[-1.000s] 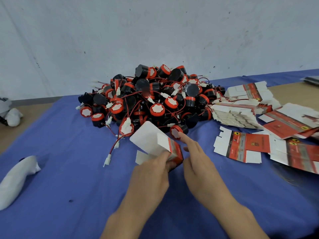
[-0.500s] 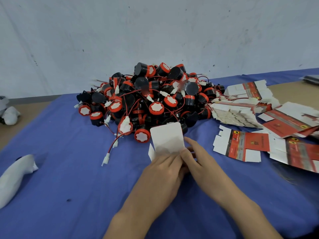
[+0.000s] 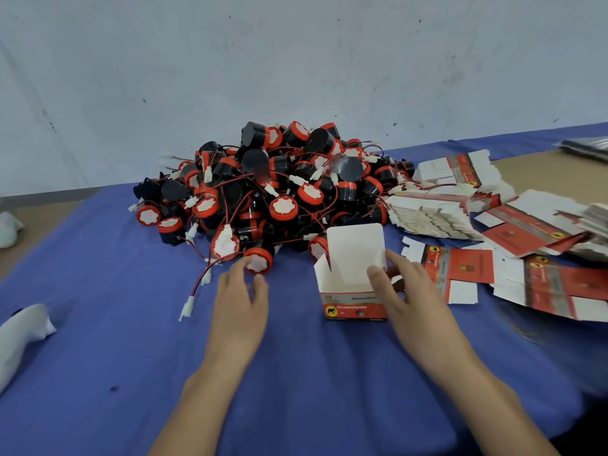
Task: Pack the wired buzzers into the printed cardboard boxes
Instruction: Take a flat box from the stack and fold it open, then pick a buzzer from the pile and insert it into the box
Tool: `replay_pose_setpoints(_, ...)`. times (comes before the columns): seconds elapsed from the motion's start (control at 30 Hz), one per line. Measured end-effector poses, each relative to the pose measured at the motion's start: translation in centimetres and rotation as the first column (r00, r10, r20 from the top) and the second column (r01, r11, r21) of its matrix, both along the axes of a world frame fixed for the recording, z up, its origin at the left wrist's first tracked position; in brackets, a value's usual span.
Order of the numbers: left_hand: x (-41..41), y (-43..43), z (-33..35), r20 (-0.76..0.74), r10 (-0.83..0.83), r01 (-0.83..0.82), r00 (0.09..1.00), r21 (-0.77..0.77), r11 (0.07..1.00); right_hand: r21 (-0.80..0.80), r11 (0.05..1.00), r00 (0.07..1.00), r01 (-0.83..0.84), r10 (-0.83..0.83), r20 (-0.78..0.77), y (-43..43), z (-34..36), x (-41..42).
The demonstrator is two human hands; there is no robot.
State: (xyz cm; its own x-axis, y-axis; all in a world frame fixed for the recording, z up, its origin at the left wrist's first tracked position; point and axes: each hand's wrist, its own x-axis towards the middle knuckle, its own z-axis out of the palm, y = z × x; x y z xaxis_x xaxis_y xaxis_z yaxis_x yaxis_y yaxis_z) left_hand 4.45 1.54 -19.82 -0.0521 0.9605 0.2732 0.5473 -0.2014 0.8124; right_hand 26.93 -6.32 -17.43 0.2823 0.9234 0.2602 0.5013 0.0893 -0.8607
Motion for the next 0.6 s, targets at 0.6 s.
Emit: replay_pose_setpoints(0.6, 2.0, 3.4, 0.3, -0.284, 0.274, -0.276, 0.919, 0.033, 0.961, -0.053, 0.984, 0.985, -0.173, 0.173, -0.007, 0.1, -1.5, 0.6)
